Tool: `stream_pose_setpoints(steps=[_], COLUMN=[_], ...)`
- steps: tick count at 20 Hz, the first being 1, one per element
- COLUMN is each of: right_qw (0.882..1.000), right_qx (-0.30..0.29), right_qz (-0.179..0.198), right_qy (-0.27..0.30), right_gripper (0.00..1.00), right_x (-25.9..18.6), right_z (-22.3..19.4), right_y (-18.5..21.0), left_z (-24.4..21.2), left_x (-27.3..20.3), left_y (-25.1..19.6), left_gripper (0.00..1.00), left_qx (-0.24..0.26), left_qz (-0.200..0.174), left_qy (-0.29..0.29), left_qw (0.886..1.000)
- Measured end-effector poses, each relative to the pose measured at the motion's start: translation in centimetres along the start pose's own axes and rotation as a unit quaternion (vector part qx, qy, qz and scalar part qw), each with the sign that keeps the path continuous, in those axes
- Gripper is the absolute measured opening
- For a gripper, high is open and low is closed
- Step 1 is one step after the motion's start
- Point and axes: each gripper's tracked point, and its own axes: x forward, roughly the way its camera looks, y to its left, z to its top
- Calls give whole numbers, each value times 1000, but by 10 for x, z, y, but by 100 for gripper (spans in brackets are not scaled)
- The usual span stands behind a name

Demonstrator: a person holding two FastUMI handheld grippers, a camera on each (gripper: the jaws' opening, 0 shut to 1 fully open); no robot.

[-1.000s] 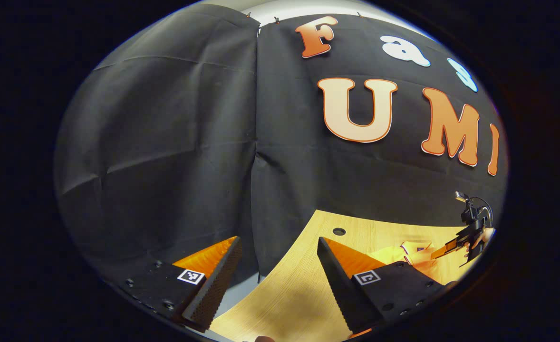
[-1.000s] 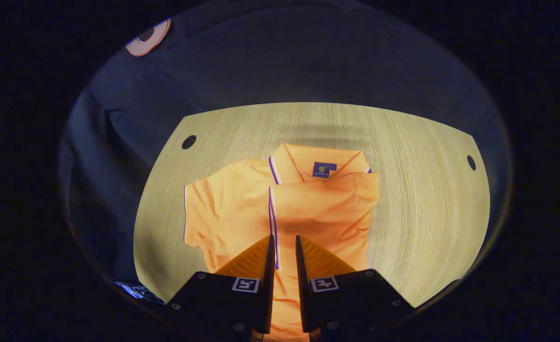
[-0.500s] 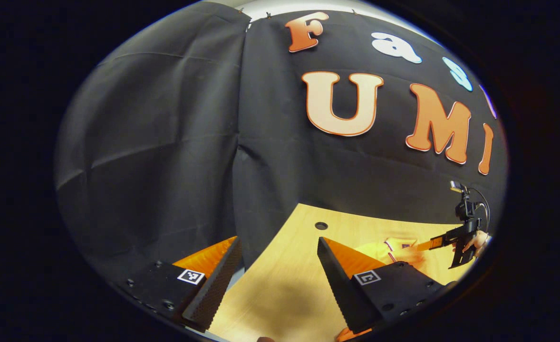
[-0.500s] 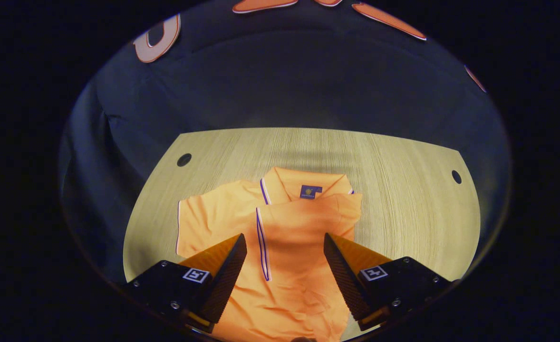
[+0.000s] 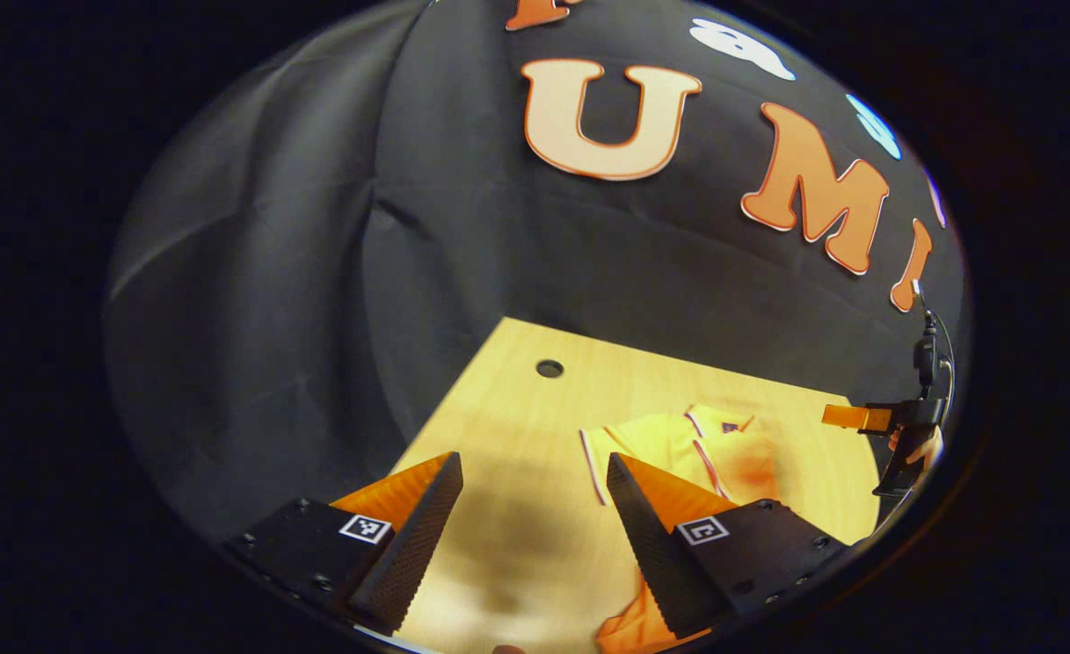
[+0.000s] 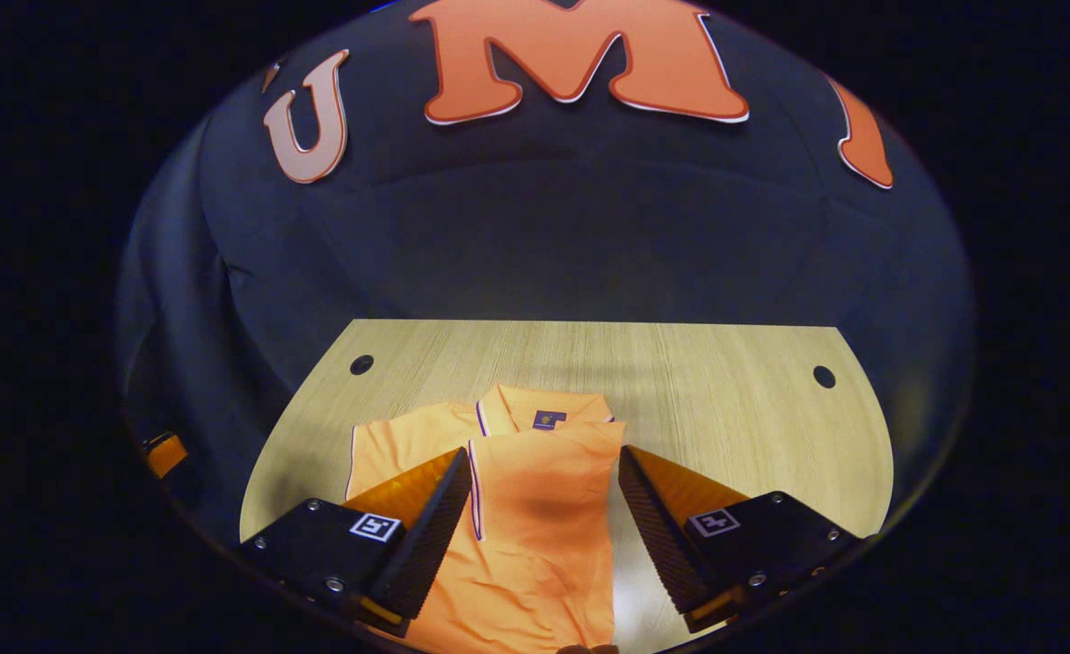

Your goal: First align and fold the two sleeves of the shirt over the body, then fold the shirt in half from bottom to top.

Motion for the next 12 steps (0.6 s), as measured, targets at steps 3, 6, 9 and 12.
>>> stream_pose_setpoints(steps=[3,6,9,12], right_qw=[1000,1000,999,999], right_qx=[5,19,32,49], right_qz=[-8,-8,-13,-22], right_qy=[-13,-13,-6,5], right_gripper=[99,99,99,99], right_x=[-23,-42,-54,-62], right_z=[-1,-12,-26,-42], right_y=[-25,-46,-70,-97], left_z=[-25,-57,-78,-83], left_x=[34,71,97,129], left_y=[-21,-32,-51,-51], left_gripper=[98,98,98,98], left_qx=[5,0,28,31], left_qz=[-27,-46,-52,-45], left_qy=[67,135,196,237], left_qw=[997,990,979,970])
